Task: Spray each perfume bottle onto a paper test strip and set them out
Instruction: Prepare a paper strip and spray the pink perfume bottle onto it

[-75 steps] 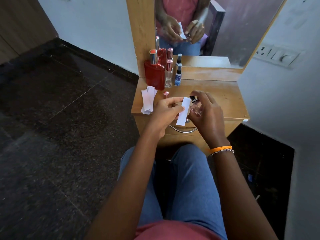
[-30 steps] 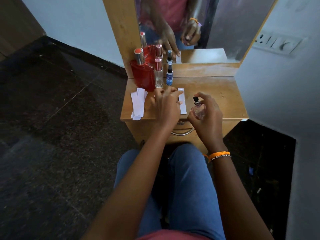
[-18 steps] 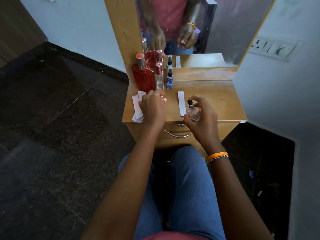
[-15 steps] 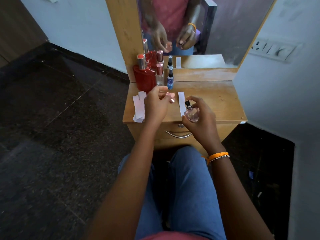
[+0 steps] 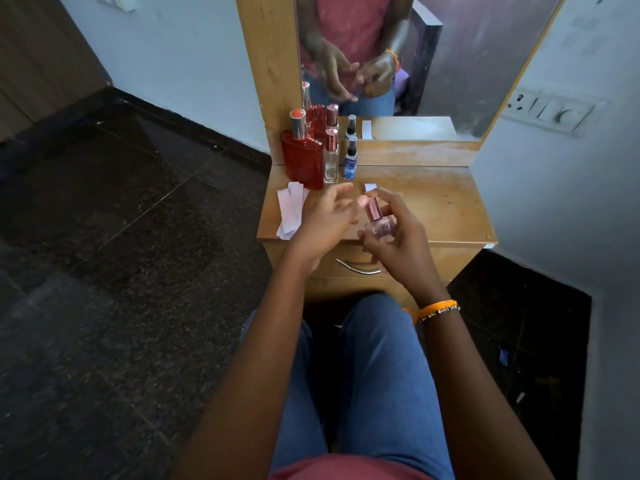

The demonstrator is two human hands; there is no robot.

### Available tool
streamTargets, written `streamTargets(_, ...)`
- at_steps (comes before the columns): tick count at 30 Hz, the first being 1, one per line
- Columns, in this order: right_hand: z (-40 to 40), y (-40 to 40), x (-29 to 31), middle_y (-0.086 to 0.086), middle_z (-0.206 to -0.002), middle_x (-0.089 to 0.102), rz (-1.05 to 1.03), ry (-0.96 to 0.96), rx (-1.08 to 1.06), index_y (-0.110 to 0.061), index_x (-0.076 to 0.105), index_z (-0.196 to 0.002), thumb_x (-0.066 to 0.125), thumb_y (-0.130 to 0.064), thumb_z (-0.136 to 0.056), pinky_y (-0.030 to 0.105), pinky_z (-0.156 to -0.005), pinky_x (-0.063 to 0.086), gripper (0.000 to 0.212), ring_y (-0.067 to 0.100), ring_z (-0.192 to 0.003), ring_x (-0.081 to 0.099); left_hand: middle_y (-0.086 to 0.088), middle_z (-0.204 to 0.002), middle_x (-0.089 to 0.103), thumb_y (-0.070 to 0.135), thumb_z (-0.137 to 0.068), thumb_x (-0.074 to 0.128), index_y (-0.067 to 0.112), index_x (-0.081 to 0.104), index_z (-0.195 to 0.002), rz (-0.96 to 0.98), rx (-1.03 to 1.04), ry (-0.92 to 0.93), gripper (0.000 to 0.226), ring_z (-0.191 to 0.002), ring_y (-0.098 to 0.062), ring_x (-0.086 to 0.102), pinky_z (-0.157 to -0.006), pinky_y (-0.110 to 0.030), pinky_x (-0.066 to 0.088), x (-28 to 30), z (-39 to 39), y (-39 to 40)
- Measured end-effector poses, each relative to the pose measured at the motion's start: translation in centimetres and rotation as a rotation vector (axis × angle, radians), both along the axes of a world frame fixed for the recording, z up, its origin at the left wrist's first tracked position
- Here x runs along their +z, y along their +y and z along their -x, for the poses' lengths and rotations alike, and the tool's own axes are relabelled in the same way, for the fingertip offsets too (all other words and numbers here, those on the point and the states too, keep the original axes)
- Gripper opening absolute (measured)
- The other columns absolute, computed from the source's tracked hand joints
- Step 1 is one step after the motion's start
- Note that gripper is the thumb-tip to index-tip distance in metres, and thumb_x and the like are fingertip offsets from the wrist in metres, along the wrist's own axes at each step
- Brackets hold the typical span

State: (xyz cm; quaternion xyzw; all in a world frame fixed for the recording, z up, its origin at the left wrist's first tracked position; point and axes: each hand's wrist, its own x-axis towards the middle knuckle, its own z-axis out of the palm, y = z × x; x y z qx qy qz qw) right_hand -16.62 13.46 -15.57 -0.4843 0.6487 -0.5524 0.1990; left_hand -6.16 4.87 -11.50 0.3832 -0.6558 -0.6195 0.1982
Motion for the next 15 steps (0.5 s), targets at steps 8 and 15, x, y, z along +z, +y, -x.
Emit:
streamTargets(8,-0.6,-0.1,1.6,-0.008,-0.103,0.056,0.153,-0.133,-0.065,-0.023,0.046,-0.125,0.054,-0.020,-0.093,0.025,-0.074,0.053,0.033,0.004,-0.085,0.058,-0.014,-0.111,0.066,0.000,-0.086,0.059,0.008,0.052,-0.126,-0.149,-0.198,0.064,0.040,-0.100,-0.025,0.066,-0.092,-0.038,0.053,-1.9,-0.7,2.9)
streamTargets(15,0.5,0.3,3.1,0.000,-0.097,0.069,0.231,-0.325,-0.076,-0.022,0.062,-0.101,0.057,-0.003,-0.089,0.025,-0.084,0.050,0.023,0.014,-0.097,0.063,0.000,-0.101,0.073,0.013,-0.078,0.069,0.020,0.068,-0.107,0.175,-0.020,-0.026,0.030,-0.098,-0.014,0.065,-0.092,-0.040,0.052,-3.2,-0.3,2.8)
